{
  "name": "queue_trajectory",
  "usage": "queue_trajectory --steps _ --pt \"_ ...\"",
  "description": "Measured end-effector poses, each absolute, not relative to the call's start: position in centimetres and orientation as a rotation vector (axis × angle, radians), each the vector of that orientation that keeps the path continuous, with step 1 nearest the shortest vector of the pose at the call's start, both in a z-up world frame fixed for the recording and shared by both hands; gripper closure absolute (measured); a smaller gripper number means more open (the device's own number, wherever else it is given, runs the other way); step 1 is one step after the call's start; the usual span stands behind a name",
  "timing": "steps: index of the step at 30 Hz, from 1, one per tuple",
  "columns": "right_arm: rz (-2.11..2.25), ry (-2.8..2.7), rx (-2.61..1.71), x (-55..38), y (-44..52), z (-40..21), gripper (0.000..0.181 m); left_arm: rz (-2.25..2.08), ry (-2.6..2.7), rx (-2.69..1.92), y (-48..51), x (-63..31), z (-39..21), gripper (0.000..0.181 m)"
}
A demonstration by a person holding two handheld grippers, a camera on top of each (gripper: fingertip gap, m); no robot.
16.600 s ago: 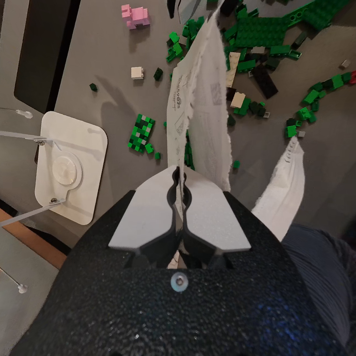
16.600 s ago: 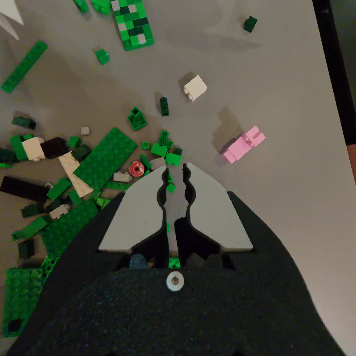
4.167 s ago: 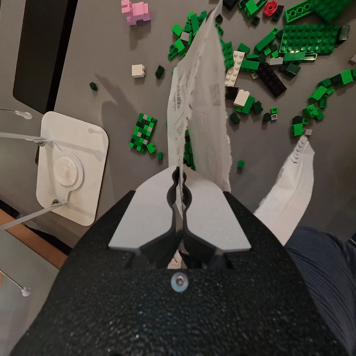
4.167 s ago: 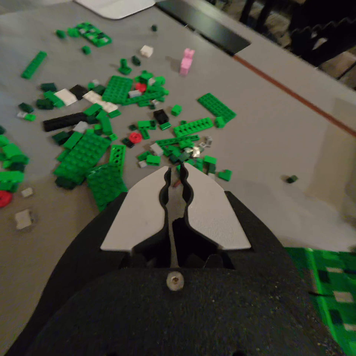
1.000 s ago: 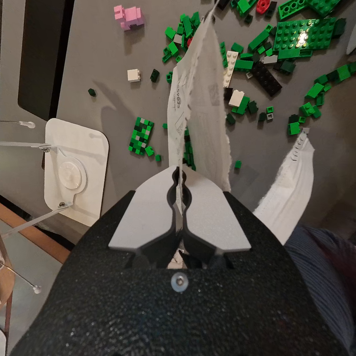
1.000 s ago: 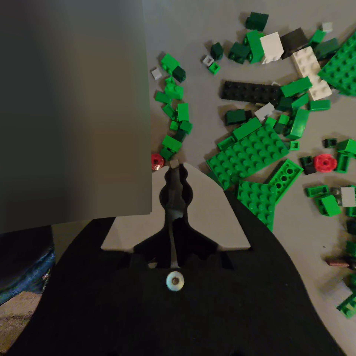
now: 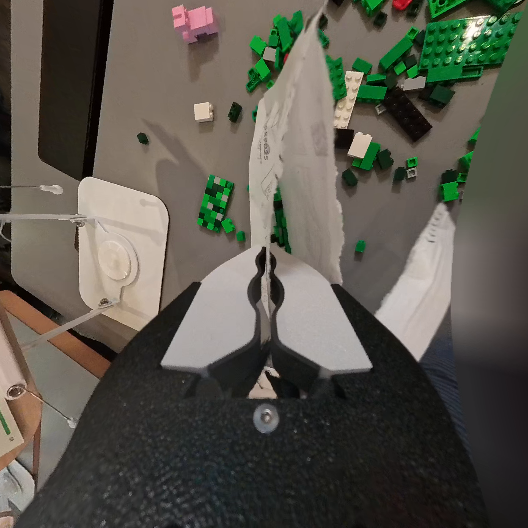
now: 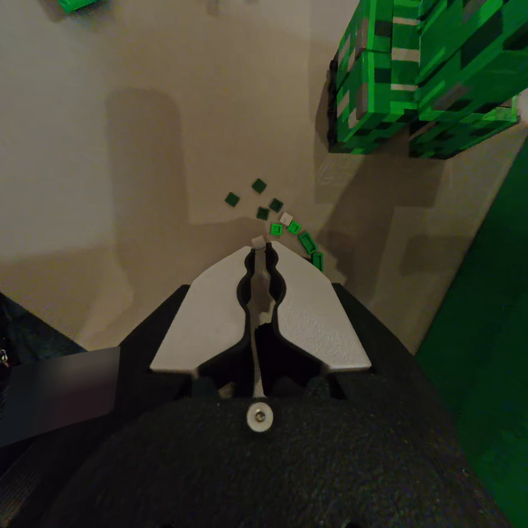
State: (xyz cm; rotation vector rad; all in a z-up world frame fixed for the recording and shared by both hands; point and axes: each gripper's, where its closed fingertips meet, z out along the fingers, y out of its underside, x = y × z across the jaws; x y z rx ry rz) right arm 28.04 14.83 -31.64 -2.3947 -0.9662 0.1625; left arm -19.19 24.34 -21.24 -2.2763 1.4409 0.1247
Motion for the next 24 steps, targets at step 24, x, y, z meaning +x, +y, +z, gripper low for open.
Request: queue_trajectory --steps 24 --pt "0.004 -0.55 -1.826 24.7 21.1 -21.8 0.16 0.097 1.336 -2.305 24.3 -21.0 -20.8 0.181"
